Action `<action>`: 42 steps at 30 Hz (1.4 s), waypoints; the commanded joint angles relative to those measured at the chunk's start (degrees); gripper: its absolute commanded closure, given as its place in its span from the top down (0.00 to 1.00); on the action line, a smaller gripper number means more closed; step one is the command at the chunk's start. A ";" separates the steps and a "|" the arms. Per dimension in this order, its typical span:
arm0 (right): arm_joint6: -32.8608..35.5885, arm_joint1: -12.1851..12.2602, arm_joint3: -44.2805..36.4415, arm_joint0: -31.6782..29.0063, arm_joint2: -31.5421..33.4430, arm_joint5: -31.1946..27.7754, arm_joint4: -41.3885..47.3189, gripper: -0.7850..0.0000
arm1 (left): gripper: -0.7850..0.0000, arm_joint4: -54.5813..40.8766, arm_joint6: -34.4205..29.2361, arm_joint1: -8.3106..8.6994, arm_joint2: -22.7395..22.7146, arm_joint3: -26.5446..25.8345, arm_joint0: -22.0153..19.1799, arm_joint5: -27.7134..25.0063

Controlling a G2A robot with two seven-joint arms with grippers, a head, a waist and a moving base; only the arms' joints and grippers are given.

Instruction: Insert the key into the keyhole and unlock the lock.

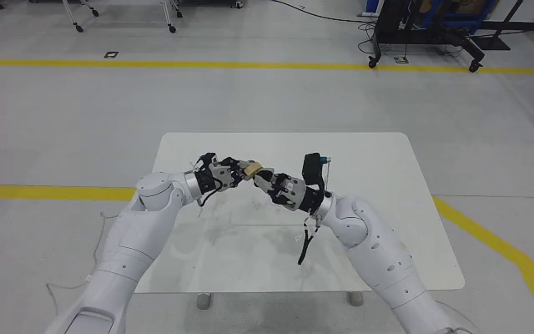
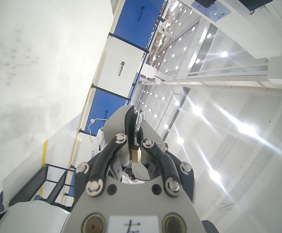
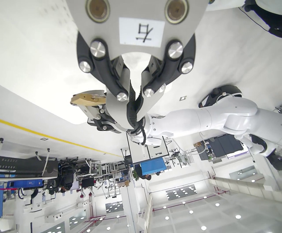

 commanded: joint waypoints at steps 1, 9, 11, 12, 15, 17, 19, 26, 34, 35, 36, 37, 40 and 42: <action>1.32 -0.11 1.21 0.43 -0.50 0.79 2.82 0.00 | 0.00 0.56 -0.21 0.04 0.00 -0.12 -0.08 -0.64; 3.56 -0.51 5.43 2.75 -1.66 3.19 8.03 0.00 | 0.00 2.60 -3.03 0.28 -0.02 -0.85 0.03 -4.06; 3.68 -0.63 6.46 3.24 -1.95 2.85 9.63 0.00 | 0.00 2.78 -3.17 0.31 -0.08 -0.73 0.10 -4.49; 4.12 -0.64 6.90 3.54 -2.09 2.78 9.61 0.00 | 0.00 2.77 -3.22 0.32 -0.13 -0.72 0.10 -4.63; 4.63 -0.70 7.37 3.89 -2.46 2.45 10.41 0.00 | 0.00 3.03 -2.84 0.37 -0.40 -0.52 0.03 -5.20; 4.31 -0.57 6.41 3.86 -2.13 1.69 9.47 0.00 | 0.00 3.25 -1.75 0.39 -0.72 -0.40 0.03 -5.79; 3.02 -0.24 4.20 3.25 -1.08 0.88 6.55 0.00 | 0.00 3.48 -0.20 0.40 -1.04 -0.38 0.11 -6.26; 0.61 0.88 -3.88 0.34 2.04 1.17 -6.16 1.00 | 0.00 5.83 2.43 0.53 -1.41 -1.02 0.37 -7.62; 1.58 1.08 -5.36 0.46 2.24 1.94 -9.50 1.00 | 0.00 8.93 1.14 0.77 -1.23 -1.42 0.23 -9.31; 2.49 1.35 -6.91 0.37 2.47 1.85 -13.53 1.00 | 0.00 9.93 0.77 0.85 -1.14 -1.44 0.18 -9.76; 2.90 1.68 -8.57 0.11 2.88 1.35 -17.58 1.00 | 0.00 11.04 0.63 0.94 -1.08 -1.50 0.10 -10.32; 3.46 2.04 -10.14 -0.29 3.35 0.96 -22.15 1.00 | 0.00 11.93 0.22 1.02 -0.98 -1.56 0.12 -10.77; 3.73 2.91 -13.01 -2.01 4.36 -0.92 -29.72 0.85 | 0.00 13.52 -1.17 1.19 -0.81 -1.81 0.14 -11.82; 3.77 3.33 -13.77 -2.79 5.37 -1.39 -31.52 0.46 | 0.00 14.24 -2.19 1.26 -0.59 -1.93 0.12 -12.12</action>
